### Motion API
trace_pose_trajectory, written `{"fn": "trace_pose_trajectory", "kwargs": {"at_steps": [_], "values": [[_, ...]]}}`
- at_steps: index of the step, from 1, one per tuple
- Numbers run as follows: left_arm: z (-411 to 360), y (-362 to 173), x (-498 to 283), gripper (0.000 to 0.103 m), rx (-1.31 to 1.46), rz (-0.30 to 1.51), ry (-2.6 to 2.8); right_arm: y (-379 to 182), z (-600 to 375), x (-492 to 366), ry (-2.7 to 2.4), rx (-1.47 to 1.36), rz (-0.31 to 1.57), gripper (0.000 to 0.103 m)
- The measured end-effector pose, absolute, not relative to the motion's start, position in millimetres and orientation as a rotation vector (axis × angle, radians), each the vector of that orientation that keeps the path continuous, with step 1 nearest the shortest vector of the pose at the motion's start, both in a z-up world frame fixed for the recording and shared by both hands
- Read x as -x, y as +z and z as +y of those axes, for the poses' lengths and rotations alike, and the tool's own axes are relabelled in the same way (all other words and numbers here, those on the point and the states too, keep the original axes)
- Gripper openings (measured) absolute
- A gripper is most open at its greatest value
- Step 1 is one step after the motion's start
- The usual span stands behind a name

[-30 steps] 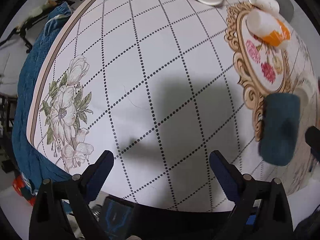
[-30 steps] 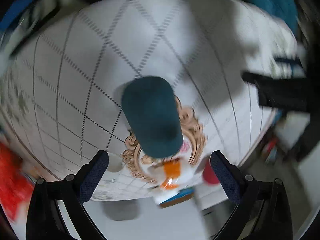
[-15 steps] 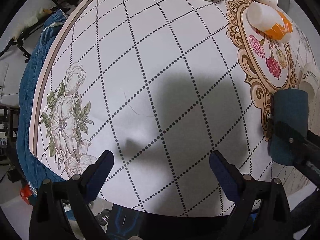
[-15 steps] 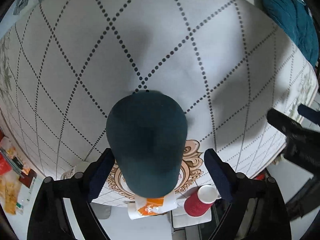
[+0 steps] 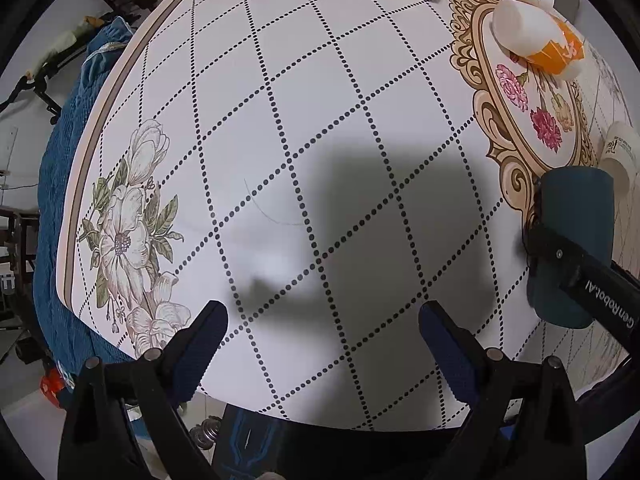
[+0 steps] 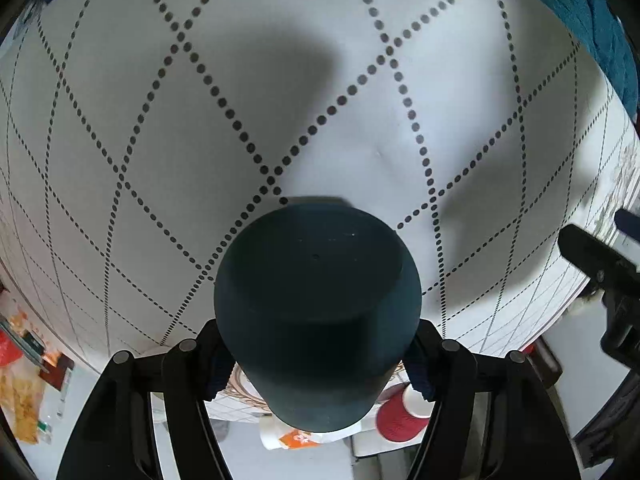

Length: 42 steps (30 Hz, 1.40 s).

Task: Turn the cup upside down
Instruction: 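Rotate the teal cup with the right gripper so its rim faces down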

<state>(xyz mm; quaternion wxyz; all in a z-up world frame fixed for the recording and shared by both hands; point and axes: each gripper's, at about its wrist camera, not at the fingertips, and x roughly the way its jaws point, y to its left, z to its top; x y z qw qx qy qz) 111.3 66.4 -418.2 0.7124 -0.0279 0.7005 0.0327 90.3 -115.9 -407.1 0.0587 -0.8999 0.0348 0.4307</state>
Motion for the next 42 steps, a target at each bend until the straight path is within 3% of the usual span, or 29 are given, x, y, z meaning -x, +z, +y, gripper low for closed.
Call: {"fn": "trace_pose_trajectory", "kwargs": {"at_steps": [5, 14, 23, 36, 42], "values": [[69, -413, -106, 0.098, 0.057, 1.544, 0.080, -402, -99, -96, 1.269, 2.644, 0.267, 0.071], [79, -404, -98, 0.098, 0.053, 1.540, 0.095, -378, -53, -128, 1.180, 2.260, 0.882, 0.071], [84, -392, -95, 0.098, 0.052, 1.533, 0.104, -378, -54, -175, 1.051, 1.911, 1.320, 0.071], [74, -386, -91, 0.098, 0.036, 1.527, 0.091, -375, -70, -283, 0.825, 1.236, 1.832, 0.071], [67, -385, -90, 0.098, 0.023, 1.526, 0.082, -376, -86, -322, 0.743, 0.928, 1.968, 0.071]]}}
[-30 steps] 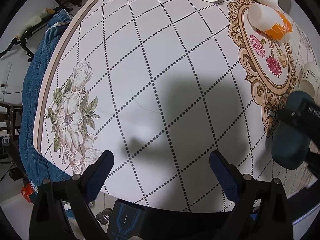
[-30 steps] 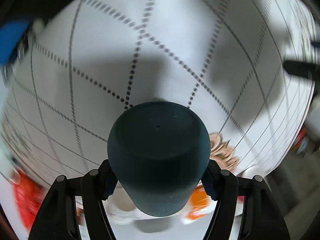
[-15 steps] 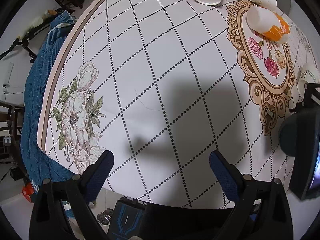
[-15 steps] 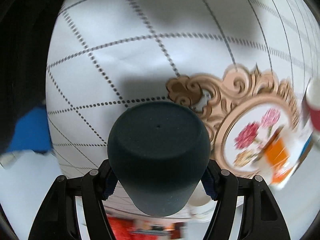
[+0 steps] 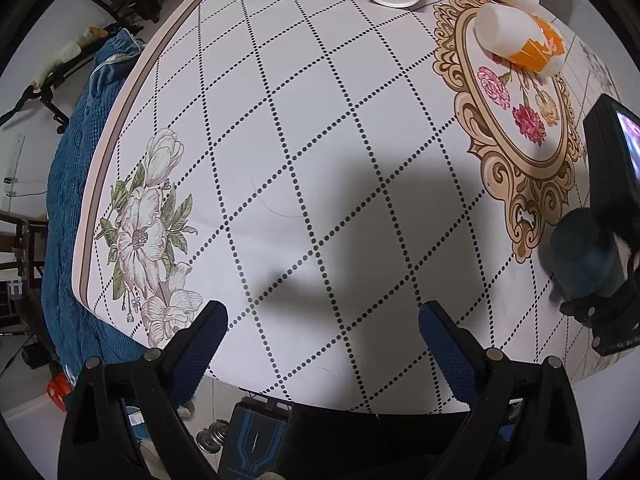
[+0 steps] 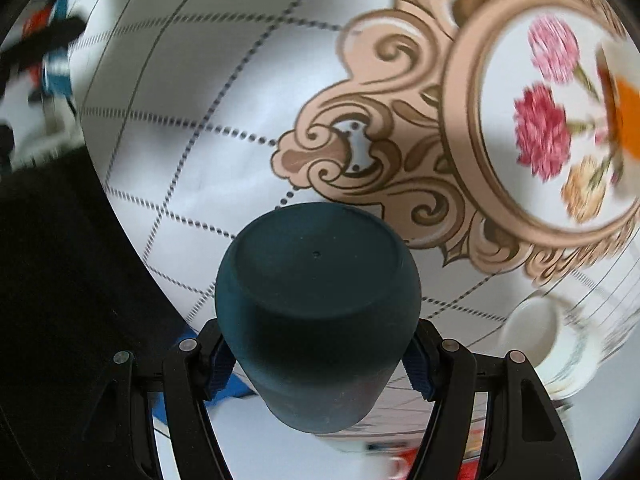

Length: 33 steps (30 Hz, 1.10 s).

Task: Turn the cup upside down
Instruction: 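Rotate the teal cup with the right gripper so its rim faces down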

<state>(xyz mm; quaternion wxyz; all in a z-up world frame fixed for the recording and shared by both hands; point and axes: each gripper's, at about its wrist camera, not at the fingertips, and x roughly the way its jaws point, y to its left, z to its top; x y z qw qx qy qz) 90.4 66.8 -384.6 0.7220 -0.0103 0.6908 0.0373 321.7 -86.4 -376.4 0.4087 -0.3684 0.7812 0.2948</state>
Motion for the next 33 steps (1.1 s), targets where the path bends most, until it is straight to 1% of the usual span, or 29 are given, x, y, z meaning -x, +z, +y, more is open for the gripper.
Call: {"fn": "trace_pose_trajectory", "kwargs": {"at_steps": [5, 9, 14, 16, 17, 18, 26, 28, 29, 30, 33], "values": [[65, -384, -90, 0.098, 0.013, 1.524, 0.078, -381, -107, -355, 0.650, 0.758, 2.035, 0.071], [60, -383, -89, 0.098, 0.008, 1.525, 0.075, -386, -122, -380, 0.566, 0.725, 2.058, 0.071], [54, -383, -92, 0.098, 0.014, 1.528, 0.070, -363, -150, -398, 0.498, 0.641, 2.104, 0.072], [52, -383, -94, 0.098, 0.022, 1.529, 0.074, -362, -164, -421, 0.478, 0.631, 2.110, 0.079], [53, -384, -94, 0.098, 0.023, 1.529, 0.076, -361, -157, -420, 0.480, 0.624, 2.102, 0.087], [53, -385, -95, 0.098, 0.024, 1.532, 0.079, -362, -152, -423, 0.486, 0.613, 2.094, 0.090], [51, -390, -108, 0.098, 0.039, 1.555, 0.085, -352, -151, -450, 0.501, 0.634, 2.046, 0.090], [51, -390, -110, 0.098, 0.033, 1.552, 0.088, -349, -151, -453, 0.500, 0.655, 2.031, 0.089], [51, -391, -112, 0.098, 0.032, 1.551, 0.084, -345, -150, -453, 0.499, 0.662, 2.024, 0.079], [50, -390, -113, 0.099, 0.036, 1.549, 0.076, -345, -152, -454, 0.498, 0.675, 2.010, 0.071], [48, -388, -117, 0.100, 0.037, 1.543, 0.067, -338, -160, -458, 0.518, 0.637, 1.967, 0.071]]}}
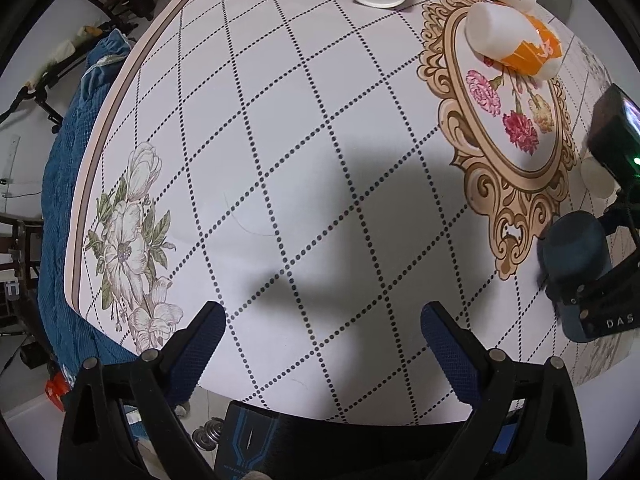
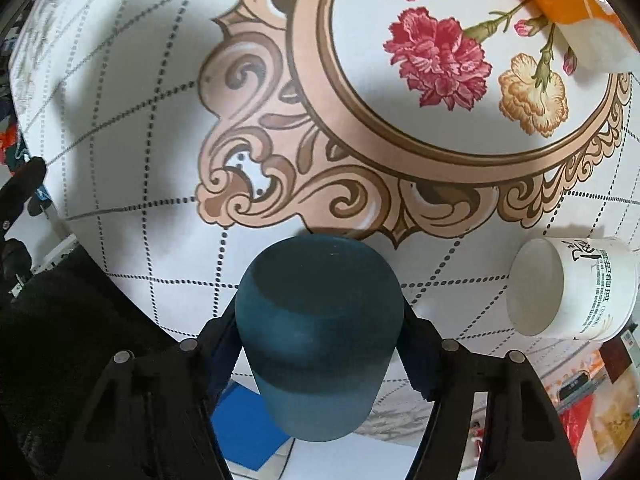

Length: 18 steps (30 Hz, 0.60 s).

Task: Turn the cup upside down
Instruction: 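Rotate the teal cup with the right gripper so its rim faces down, then lower the inverted teal cup beside the tray and open the right gripper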

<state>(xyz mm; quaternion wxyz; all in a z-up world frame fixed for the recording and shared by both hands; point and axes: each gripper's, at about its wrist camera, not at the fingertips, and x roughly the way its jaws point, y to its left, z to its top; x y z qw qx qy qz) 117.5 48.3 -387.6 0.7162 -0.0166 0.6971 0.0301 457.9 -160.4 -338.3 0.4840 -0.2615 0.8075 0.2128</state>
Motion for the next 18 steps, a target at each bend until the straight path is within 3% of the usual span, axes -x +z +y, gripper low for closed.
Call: {"fn": "trace_pose_trajectory", "kwargs": {"at_steps": [9, 18], "values": [[43, -378, -138, 0.100, 0.050, 1.533, 0.054, -291, -202, -474, 0.461, 0.412, 1.764, 0.071], [43, -373, -159, 0.100, 0.054, 1.531, 0.068, -231, -231, -493, 0.332, 0.208, 1.367, 0.071]]}}
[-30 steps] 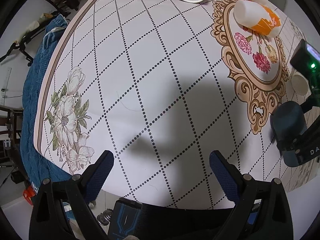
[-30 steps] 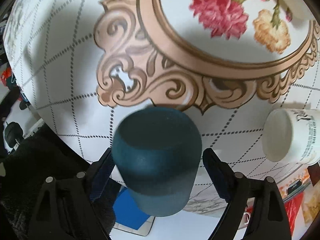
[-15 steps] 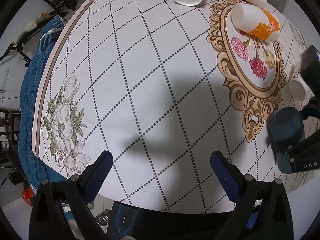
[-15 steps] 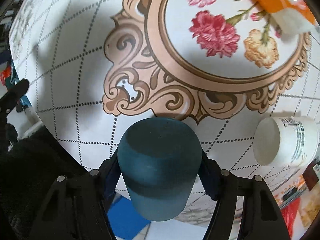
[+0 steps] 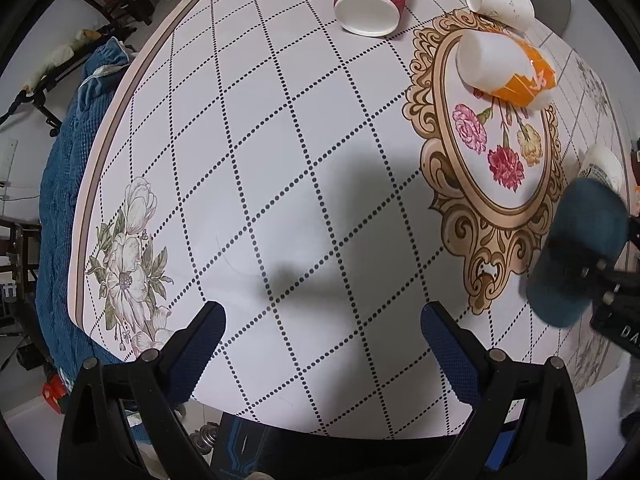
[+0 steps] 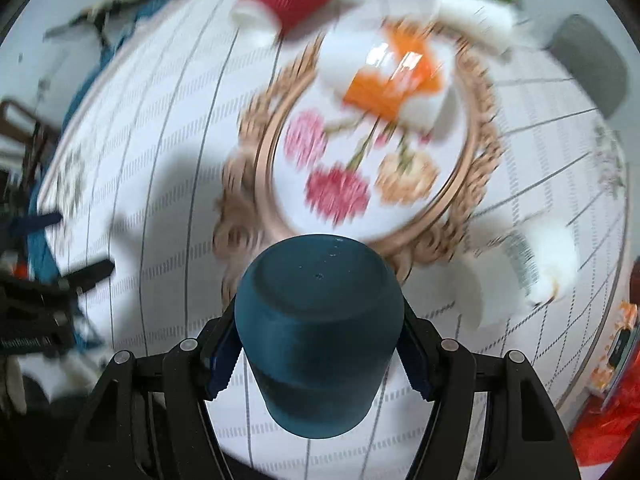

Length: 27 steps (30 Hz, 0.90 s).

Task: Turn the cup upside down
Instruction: 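Lower the inverted teal cup beside the tray and open the right gripper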

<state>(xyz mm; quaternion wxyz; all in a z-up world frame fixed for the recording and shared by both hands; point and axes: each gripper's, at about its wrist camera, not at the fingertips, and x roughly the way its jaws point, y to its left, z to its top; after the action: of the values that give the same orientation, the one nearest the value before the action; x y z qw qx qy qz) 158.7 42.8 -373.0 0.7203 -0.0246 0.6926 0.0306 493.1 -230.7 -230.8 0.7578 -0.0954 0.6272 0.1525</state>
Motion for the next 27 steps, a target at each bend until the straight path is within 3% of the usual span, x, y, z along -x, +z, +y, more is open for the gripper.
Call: {"fn": "trace_pose_trajectory", "kwargs": {"at_steps": [11, 27], "values": [[37, -385, -169, 0.100, 0.011, 1.543, 0.098, -247, -209, -476, 0.206, 0.100, 1.049, 0.071], [1, -370, -160, 0.100, 0.021, 1.514, 0.096, -242, -215, -455, 0.244, 0.111, 1.101, 0.072]]}}
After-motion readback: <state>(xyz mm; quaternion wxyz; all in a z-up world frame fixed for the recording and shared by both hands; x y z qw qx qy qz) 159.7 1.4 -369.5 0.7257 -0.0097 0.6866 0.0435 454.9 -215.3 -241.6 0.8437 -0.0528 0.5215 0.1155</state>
